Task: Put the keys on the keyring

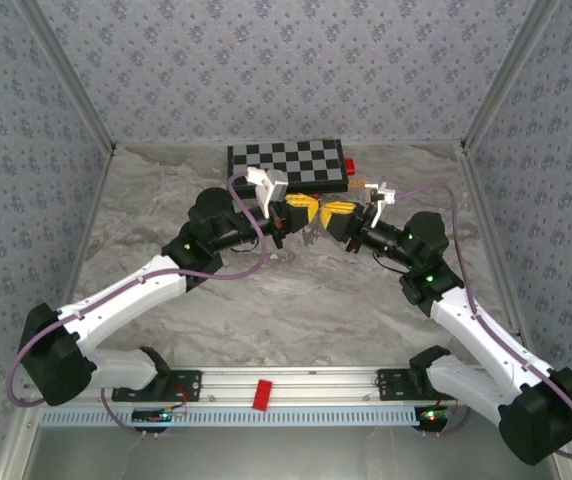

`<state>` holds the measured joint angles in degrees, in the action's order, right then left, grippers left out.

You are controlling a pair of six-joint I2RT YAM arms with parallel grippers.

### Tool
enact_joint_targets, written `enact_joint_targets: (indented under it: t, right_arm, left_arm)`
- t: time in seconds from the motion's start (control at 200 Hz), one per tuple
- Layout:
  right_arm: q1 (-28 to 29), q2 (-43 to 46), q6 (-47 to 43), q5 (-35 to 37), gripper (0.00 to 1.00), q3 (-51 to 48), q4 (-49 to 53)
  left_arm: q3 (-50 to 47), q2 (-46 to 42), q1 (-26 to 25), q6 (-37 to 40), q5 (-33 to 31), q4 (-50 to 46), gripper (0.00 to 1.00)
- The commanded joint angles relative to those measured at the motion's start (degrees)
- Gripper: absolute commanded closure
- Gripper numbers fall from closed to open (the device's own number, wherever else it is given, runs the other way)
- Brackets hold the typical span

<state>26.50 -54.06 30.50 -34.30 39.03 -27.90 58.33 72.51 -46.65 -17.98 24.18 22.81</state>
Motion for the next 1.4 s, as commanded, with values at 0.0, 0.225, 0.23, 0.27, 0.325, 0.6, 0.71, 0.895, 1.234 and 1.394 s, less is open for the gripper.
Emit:
enact_joint_targets:
  t: [0.0, 0.225, 0.23, 0.27, 0.325, 0.6, 0.71, 0.895, 1.234, 1.394]
  right_arm:
    - [-0.4, -0.2, 0.9, -0.6, 0.82, 1.7, -3.3]
    - [-1.9, 0.3, 2.4, -1.0, 0.83, 1.1, -4.7]
    - [-2.0, 0.3, 2.5, -1.0, 0.83, 1.1, -4.7]
    - [-2.2, 0.3, 2.8, -1.2, 0.83, 1.0, -5.1]
    - [-2.7, 0.4, 3.4, -1.4, 0.83, 0.7, -5.6]
    - [-4.5, -0.7, 8.6, -4.8, 0.78, -0.6, -12.5]
    - [-4.6, -0.6, 9.0, -5.1, 0.76, -1.4, -13.3]
    - [-4.6, -1.0, 9.0, -7.0, 0.76, -1.2, -13.0]
    - [-4.5, -2.4, 8.9, -8.9, 0.79, -0.3, -12.9]
    - [-4.3, -2.6, 9.0, -10.0, 0.82, -0.1, -13.1]
  left_arm:
    - [0.4, 0.4, 0.0, -1.1, 2.4, 2.4, 1.00]
    - [0.6, 0.5, 0.0, -0.7, 2.9, 1.4, 1.00]
    - [0.6, 0.5, 0.0, -0.7, 3.0, 1.4, 1.00]
    - [0.5, 0.5, 0.0, -0.7, 2.9, 1.2, 1.00]
    - [0.5, 0.4, -0.1, -0.7, 2.9, 1.2, 1.00]
    - [0.4, -0.1, 0.0, -0.7, 2.8, 0.4, 1.00]
    - [0.3, -0.5, 0.2, -0.7, 2.1, 0.2, 1.00]
    - [0.7, -0.4, 0.4, -1.6, 3.0, 0.8, 1.00]
    - [1.3, 0.1, 0.5, -2.2, 4.4, 0.5, 1.00]
    - [1.7, 0.6, 0.5, -2.2, 4.4, 0.1, 1.00]
